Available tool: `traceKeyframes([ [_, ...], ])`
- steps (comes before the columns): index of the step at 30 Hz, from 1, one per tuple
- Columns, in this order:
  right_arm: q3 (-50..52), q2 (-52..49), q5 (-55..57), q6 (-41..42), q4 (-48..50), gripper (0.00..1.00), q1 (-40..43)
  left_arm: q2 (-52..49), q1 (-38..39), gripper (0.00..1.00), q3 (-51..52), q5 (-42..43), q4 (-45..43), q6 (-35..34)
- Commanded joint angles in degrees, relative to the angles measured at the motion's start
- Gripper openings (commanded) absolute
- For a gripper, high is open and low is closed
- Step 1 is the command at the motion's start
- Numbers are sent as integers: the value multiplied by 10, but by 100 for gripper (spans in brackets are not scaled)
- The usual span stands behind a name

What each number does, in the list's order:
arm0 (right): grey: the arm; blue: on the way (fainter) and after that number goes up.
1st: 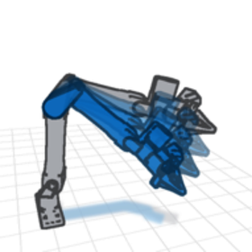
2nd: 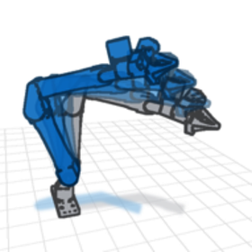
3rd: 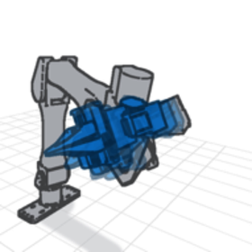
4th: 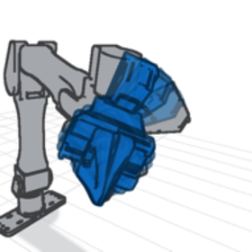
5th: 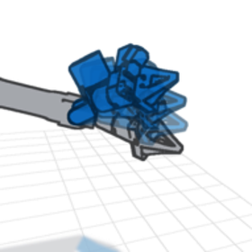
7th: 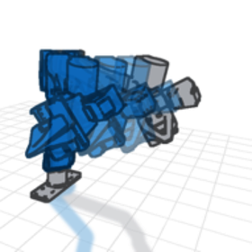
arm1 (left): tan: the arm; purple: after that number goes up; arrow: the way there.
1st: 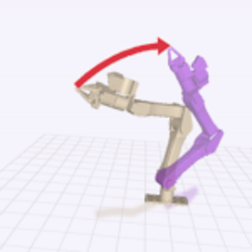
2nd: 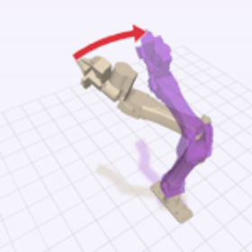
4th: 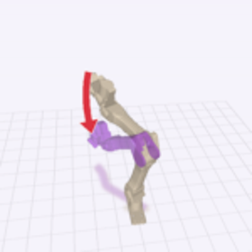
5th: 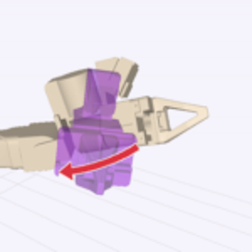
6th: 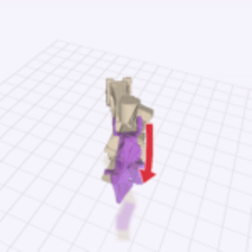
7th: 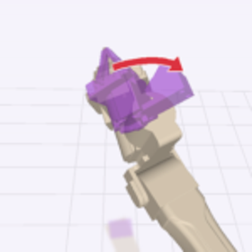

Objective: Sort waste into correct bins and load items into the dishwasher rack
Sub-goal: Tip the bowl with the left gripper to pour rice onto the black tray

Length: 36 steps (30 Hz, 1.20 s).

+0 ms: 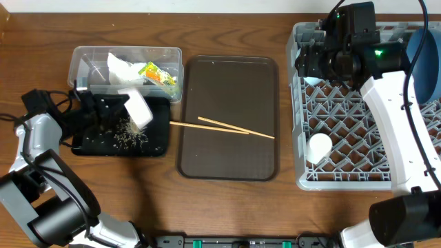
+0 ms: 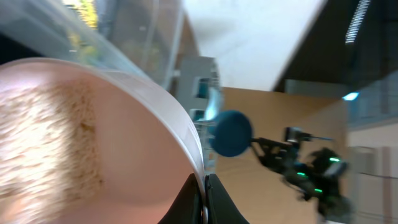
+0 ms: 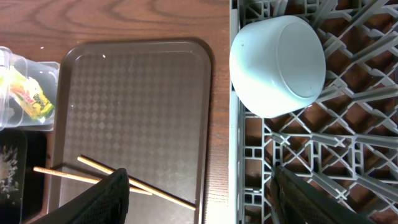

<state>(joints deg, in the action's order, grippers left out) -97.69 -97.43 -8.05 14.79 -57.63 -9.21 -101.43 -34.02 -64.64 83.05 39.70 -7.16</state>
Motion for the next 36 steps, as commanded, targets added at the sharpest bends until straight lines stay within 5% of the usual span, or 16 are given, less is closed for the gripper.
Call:
traceKeyframes([
  [1, -7, 3, 3, -7, 0, 71, 1, -1, -15, 6, -13, 71, -2, -22],
  [6, -7, 3, 3, -12, 0, 71, 1, -1, -37, 6, -13, 71, -2, -78],
  [36, -7, 3, 3, -29, -3, 75, 2, -1, -46, 6, -13, 71, -2, -146],
])
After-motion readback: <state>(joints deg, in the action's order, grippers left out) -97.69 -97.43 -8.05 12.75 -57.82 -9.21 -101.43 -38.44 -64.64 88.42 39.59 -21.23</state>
